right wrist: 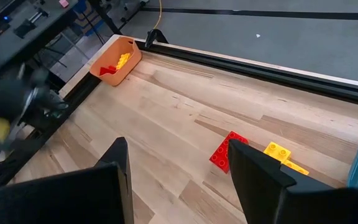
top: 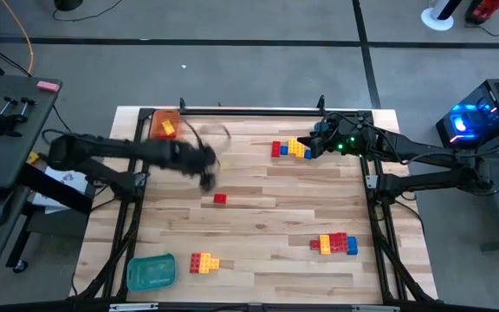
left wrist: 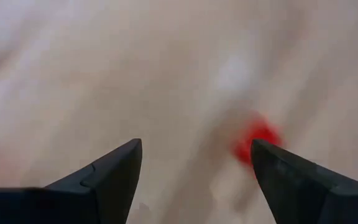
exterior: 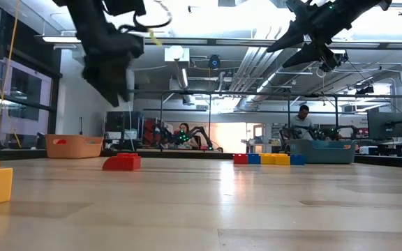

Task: Sort blocks
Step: Put the red game piece into the orange bin

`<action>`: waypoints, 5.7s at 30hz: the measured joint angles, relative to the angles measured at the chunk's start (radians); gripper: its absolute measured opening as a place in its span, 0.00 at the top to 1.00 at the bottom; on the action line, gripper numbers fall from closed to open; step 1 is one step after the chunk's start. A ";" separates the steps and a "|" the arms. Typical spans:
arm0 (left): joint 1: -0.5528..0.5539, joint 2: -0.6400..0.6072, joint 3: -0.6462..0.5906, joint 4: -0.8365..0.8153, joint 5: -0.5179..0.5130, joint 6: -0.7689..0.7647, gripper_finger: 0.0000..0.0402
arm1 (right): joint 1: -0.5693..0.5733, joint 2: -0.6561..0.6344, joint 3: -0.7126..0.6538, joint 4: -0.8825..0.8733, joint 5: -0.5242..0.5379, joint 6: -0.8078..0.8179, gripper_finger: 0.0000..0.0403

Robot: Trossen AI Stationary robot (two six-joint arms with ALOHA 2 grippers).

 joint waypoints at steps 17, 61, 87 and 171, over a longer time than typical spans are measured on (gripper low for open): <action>-0.040 0.259 0.000 0.178 0.214 0.495 0.29 | 0.000 0.000 0.000 0.000 0.002 0.000 0.61; 0.656 -0.056 -0.087 -0.009 -0.452 -0.199 0.77 | 0.000 0.000 0.000 -0.031 0.011 0.007 0.61; 0.655 -0.074 -0.106 0.063 -0.296 -0.189 0.30 | 0.000 0.000 0.000 -0.031 0.011 0.007 0.61; -0.742 0.319 -0.076 0.473 0.294 -0.213 1.00 | 0.788 0.182 0.001 0.075 0.201 0.399 1.00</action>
